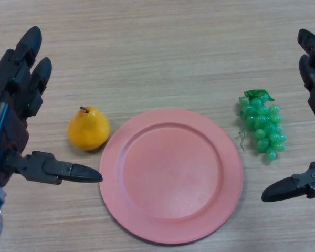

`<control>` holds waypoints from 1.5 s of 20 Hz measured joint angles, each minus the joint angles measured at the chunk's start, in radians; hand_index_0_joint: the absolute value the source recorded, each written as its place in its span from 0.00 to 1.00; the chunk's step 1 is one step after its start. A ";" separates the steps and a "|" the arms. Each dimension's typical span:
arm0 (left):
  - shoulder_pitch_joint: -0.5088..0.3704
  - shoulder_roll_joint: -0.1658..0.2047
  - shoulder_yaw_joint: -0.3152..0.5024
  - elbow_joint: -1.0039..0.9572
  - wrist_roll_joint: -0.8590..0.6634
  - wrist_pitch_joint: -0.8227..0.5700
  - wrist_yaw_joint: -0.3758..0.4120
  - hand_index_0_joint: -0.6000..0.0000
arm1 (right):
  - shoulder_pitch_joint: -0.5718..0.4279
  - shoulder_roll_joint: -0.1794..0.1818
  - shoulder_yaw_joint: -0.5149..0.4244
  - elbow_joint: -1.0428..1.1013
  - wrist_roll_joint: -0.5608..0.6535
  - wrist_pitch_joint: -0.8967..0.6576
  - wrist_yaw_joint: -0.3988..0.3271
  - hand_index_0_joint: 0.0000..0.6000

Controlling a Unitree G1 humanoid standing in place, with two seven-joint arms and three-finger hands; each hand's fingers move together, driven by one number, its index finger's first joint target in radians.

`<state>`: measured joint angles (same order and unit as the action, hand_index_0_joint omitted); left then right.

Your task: Pick up the yellow pear and place it on the plate

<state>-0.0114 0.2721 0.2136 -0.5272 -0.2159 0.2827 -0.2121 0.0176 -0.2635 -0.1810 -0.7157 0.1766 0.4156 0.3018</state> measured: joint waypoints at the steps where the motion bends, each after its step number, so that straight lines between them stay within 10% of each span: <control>1: -0.006 0.001 0.001 0.046 0.002 -0.017 0.000 1.00 | 0.007 0.000 0.000 -0.003 0.000 0.000 0.000 0.00; 17: -0.245 0.033 -0.119 0.773 0.164 -0.265 0.183 1.00 | 0.057 0.010 -0.106 -0.087 0.070 0.059 -0.004 0.00; 30: -0.534 -0.035 -0.165 1.398 0.160 -0.501 0.216 1.00 | 0.110 0.044 -0.205 -0.116 0.068 0.051 -0.019 0.00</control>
<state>-0.5451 0.2375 0.0489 0.8707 -0.0555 -0.2180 0.0038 0.1278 -0.2200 -0.3863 -0.8321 0.2449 0.4667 0.2828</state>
